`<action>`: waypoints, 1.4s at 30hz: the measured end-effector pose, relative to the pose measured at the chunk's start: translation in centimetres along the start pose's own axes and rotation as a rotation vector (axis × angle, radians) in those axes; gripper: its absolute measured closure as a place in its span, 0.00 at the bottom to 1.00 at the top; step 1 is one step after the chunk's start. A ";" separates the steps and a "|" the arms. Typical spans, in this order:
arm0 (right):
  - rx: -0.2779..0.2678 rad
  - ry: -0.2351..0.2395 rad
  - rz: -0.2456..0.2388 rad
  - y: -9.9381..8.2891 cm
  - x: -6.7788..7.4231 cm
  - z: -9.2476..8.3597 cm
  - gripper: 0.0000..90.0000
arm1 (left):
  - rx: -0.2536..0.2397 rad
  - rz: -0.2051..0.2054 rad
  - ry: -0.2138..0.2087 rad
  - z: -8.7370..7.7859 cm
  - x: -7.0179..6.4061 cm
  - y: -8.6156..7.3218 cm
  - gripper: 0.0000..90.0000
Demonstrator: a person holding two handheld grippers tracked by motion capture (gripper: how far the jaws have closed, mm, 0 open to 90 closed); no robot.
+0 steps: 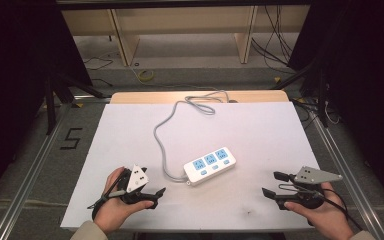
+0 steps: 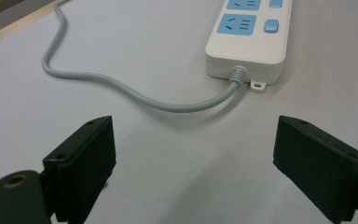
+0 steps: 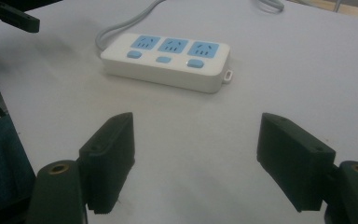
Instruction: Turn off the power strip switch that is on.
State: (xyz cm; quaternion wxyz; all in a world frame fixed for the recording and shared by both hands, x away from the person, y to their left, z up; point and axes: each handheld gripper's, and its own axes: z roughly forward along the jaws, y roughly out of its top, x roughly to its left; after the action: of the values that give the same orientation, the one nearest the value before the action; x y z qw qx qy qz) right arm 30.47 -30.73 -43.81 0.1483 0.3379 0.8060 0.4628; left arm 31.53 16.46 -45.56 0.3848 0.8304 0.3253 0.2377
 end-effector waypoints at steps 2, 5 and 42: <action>-0.003 -0.004 -0.001 0.0 0.0 0.0 0.33 | 0.010 0.013 0.003 0.0 0.0 0.0 0.15; 0.000 -0.008 -0.005 0.1 0.0 0.0 0.36 | 0.006 0.012 0.007 -0.1 -0.1 0.0 0.16; 0.032 -0.034 -0.062 2.8 -0.1 2.2 1.00 | 0.012 0.027 0.037 0.2 0.0 0.3 0.17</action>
State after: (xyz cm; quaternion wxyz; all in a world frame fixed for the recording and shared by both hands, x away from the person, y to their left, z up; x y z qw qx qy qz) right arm 32.87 -28.37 -42.66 0.1709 0.3227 0.8209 0.4391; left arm 31.71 16.20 -45.41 0.3704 0.8325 0.3227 0.2561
